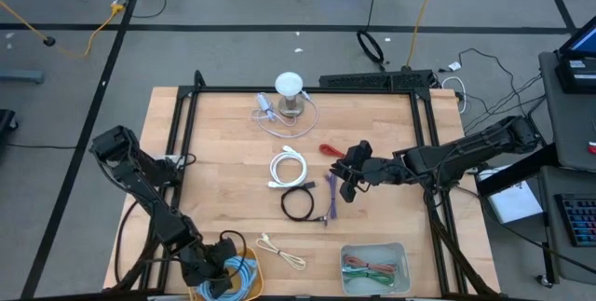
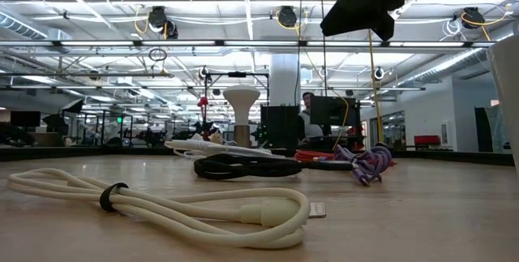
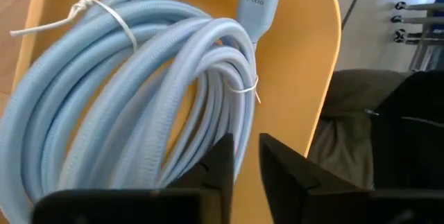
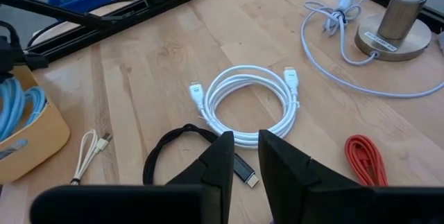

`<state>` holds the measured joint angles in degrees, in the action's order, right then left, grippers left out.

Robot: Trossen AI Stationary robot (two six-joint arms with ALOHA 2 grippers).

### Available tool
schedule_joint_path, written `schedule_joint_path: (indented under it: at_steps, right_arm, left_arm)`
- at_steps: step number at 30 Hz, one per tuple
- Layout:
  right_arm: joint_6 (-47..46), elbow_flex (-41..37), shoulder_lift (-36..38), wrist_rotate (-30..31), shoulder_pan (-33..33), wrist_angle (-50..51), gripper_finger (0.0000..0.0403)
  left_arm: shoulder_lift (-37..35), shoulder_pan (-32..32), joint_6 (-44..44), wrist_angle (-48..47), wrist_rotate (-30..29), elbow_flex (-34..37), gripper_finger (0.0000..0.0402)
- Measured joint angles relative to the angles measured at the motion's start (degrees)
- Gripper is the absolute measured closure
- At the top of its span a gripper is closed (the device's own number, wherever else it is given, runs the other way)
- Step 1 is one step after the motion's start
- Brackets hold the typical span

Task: Pick & Place USB Port
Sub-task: Put the blue HDMI cable into the orange bin, then put the white HDMI cable into the orange bin

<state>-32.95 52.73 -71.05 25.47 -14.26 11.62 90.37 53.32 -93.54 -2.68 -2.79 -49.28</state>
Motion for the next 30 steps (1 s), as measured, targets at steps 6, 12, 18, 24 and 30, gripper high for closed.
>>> schedule_joint_path:
  at_steps: [6,12,18,24,30]
  right_arm:
    - [-0.02,0.00,0.00,0.00,0.00,0.00,0.0344]
    - [-0.03,0.00,0.00,0.00,0.00,-0.02,0.0344]
    - [-0.49,0.00,0.00,0.02,0.00,-0.22,0.0344]
    - [-0.89,0.00,0.02,0.02,-0.02,-0.28,0.0344]
    - [-0.66,-0.02,0.02,-0.01,0.15,-0.55,0.0344]
  left_arm:
    - [0.00,-0.52,0.47,-0.62,-0.59,-2.80,0.0261]
    - [-2.22,-3.86,7.78,-3.11,-3.77,-8.48,0.0262]
    - [-8.92,-9.82,19.79,-18.61,-12.73,-15.77,0.0298]
    - [-11.54,-18.81,38.13,-46.48,-19.84,-27.63,0.0323]
    - [-9.74,-26.96,62.46,-59.48,-19.04,-29.03,0.0323]
